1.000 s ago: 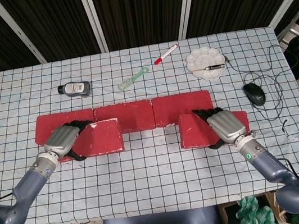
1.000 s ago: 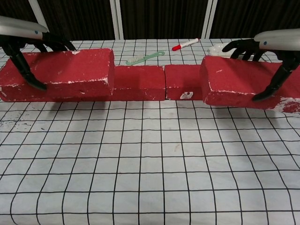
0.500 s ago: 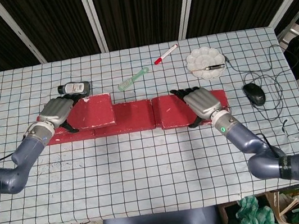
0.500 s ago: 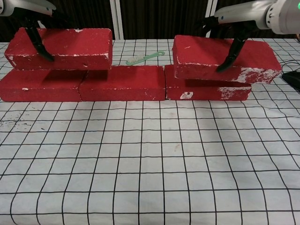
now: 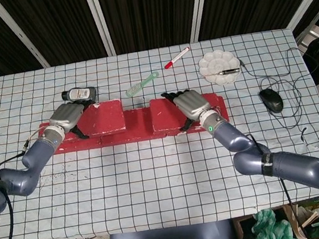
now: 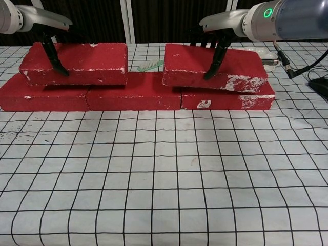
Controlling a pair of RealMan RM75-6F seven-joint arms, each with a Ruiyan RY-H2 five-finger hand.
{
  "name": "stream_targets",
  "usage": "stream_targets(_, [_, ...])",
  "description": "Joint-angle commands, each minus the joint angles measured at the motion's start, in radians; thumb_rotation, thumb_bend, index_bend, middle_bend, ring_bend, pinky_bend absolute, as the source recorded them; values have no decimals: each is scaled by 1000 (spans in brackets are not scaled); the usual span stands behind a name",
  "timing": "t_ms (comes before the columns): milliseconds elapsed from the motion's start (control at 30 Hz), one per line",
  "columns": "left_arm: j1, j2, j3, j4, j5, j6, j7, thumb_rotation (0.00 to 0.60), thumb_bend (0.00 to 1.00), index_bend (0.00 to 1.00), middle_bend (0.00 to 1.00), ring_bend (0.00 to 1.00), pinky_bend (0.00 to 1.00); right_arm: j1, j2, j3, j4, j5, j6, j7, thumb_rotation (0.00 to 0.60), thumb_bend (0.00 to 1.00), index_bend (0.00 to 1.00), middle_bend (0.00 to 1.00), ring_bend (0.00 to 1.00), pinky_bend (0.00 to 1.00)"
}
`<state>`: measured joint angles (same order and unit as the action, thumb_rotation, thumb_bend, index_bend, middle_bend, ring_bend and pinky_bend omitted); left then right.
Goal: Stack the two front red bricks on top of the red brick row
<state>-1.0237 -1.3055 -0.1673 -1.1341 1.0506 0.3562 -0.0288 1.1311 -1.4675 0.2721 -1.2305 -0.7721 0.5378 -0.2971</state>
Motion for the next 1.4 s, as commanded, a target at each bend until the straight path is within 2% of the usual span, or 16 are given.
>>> stream_targets(33, [3, -29, -1, 24, 37, -8, -27, 600, 261, 145, 193, 94, 184, 31, -36, -2, 58, 23, -27, 6, 600, 102, 49, 173, 208, 235])
stream_targets(333, [8, -61, -14, 55, 100, -12, -91, 600, 261, 145, 192, 94, 184, 68, -84, -3, 123, 35, -41, 21, 600, 102, 49, 173, 208, 235])
stream_targets(667, [15, -70, -16, 73, 156, -13, -148, 600, 259, 145, 191, 94, 183, 88, -114, -13, 138, 40, -44, 33, 600, 102, 51, 173, 208, 235])
stream_targets(1400, [23, -19, -8, 38, 252, -8, -249, 600, 258, 145, 188, 94, 181, 133, -175, -46, 184, 72, -3, -5, 600, 103, 55, 173, 208, 235])
